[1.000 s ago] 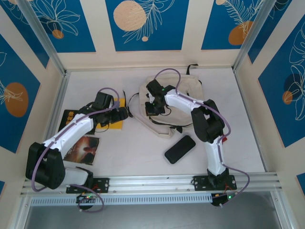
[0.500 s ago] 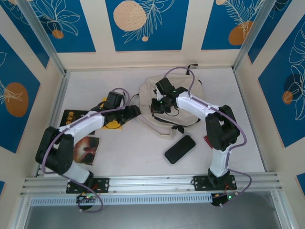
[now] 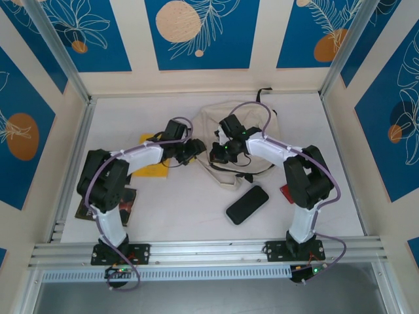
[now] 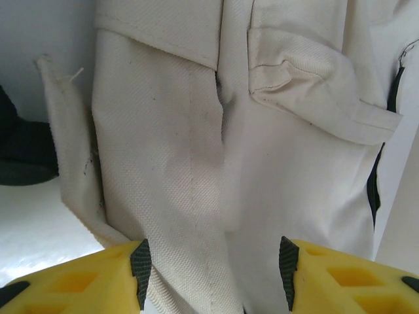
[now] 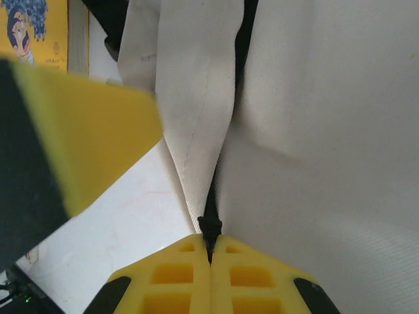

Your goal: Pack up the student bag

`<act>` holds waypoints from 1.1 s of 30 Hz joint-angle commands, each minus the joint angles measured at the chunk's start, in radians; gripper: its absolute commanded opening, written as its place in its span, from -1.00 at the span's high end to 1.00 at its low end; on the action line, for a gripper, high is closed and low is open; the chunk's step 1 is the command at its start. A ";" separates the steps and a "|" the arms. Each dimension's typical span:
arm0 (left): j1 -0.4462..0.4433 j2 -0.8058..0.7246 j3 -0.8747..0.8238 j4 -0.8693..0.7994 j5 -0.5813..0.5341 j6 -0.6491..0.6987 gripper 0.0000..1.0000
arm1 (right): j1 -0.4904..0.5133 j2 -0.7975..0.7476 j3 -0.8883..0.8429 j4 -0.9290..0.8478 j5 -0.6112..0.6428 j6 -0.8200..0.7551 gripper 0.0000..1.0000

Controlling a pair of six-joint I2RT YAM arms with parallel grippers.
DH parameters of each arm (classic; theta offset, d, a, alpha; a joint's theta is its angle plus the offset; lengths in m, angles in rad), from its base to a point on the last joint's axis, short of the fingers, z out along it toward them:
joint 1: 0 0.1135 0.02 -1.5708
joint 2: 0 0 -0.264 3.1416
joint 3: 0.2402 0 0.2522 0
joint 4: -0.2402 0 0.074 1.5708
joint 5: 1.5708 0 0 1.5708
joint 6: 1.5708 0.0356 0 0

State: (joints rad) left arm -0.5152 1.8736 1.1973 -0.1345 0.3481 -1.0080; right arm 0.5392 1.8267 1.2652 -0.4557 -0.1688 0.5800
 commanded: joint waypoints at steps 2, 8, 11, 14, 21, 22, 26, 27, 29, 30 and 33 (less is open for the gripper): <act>-0.029 0.064 0.071 -0.120 0.021 0.045 -0.10 | -0.012 -0.022 -0.033 0.027 -0.066 0.021 1.00; -0.040 0.028 0.106 -0.268 -0.076 0.138 0.03 | -0.016 -0.026 -0.048 0.031 -0.050 0.035 1.00; -0.039 -0.034 0.115 -0.299 -0.117 0.169 0.03 | -0.020 -0.041 -0.057 0.032 -0.025 0.040 1.00; -0.039 -0.083 0.126 -0.309 -0.136 0.189 0.02 | -0.030 -0.059 -0.071 0.047 -0.018 0.053 1.00; -0.083 -0.010 0.218 -0.367 -0.144 0.216 0.05 | -0.052 -0.091 -0.116 0.104 -0.024 0.098 1.00; -0.091 0.009 0.235 -0.376 -0.143 0.221 0.05 | -0.055 -0.092 -0.122 0.108 -0.024 0.105 1.00; -0.121 0.092 0.316 -0.438 -0.161 0.239 0.05 | -0.066 -0.094 -0.133 0.114 -0.031 0.118 1.00; -0.125 0.109 0.332 -0.452 -0.167 0.244 0.05 | -0.070 -0.095 -0.136 0.114 -0.031 0.119 1.00; -0.132 0.136 0.353 -0.475 -0.170 0.249 0.07 | -0.071 -0.095 -0.142 0.114 -0.032 0.121 1.00; -0.134 0.148 0.361 -0.483 -0.171 0.252 0.10 | -0.072 -0.096 -0.145 0.115 -0.032 0.123 1.00; -0.134 0.169 0.372 -0.502 -0.172 0.261 0.18 | -0.072 -0.097 -0.152 0.117 -0.031 0.125 1.00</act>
State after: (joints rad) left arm -0.6395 2.0159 1.5375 -0.5549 0.1970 -0.7742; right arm 0.4686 1.7576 1.1225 -0.3538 -0.1837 0.6895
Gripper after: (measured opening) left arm 0.417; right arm 0.058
